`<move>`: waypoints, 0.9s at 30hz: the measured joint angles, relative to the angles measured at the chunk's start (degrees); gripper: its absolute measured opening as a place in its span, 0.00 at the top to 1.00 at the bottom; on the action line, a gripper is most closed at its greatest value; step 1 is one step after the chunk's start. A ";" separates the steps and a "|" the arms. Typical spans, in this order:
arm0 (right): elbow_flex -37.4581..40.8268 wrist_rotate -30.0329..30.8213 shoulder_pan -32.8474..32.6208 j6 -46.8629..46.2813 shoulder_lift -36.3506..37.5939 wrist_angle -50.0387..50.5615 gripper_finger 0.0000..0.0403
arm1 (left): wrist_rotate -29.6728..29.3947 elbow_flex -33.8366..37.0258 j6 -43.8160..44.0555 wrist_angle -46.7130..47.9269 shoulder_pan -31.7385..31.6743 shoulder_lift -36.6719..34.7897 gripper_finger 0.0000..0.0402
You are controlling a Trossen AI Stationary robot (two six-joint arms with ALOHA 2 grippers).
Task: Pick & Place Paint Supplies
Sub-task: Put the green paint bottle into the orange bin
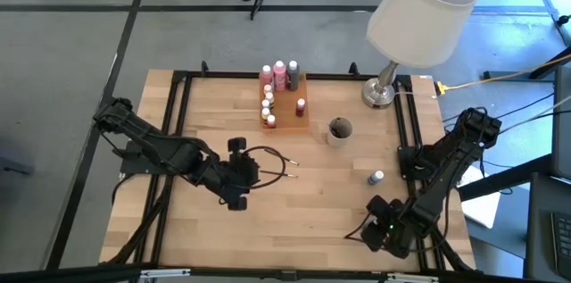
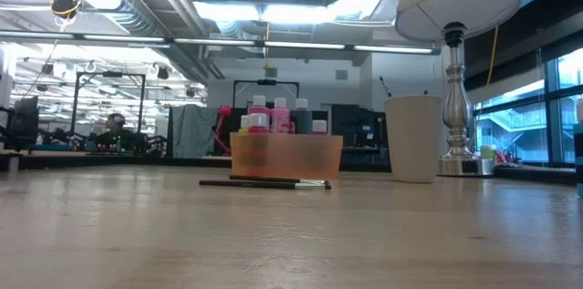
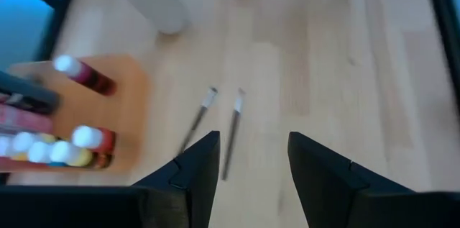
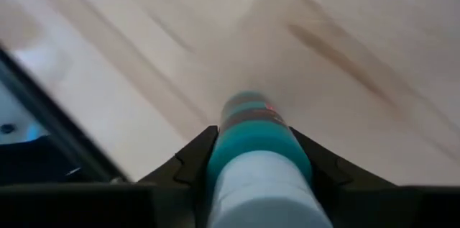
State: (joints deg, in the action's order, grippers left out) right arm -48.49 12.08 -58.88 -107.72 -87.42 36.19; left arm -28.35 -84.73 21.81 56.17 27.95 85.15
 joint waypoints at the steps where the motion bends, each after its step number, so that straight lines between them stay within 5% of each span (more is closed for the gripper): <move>1: 0.00 0.34 0.40 0.88 0.00 -1.19 0.66 | -0.99 0.00 0.07 -0.28 0.00 0.13 0.60; 7: -5.47 2.97 4.59 10.58 0.00 -0.73 0.66 | -2.82 -0.02 0.06 -5.19 -0.35 1.97 0.60; 18: -26.85 8.43 15.04 38.31 0.02 12.58 0.66 | 3.22 -0.02 -2.12 -14.64 -0.88 6.90 0.60; 27: -39.90 14.48 22.01 57.33 0.02 16.71 0.66 | -3.57 -0.02 -15.00 -31.35 -1.10 7.18 0.60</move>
State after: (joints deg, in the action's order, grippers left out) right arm -88.39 26.56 -36.87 -50.39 -87.39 52.90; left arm -31.92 -84.75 6.82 24.82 26.85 92.34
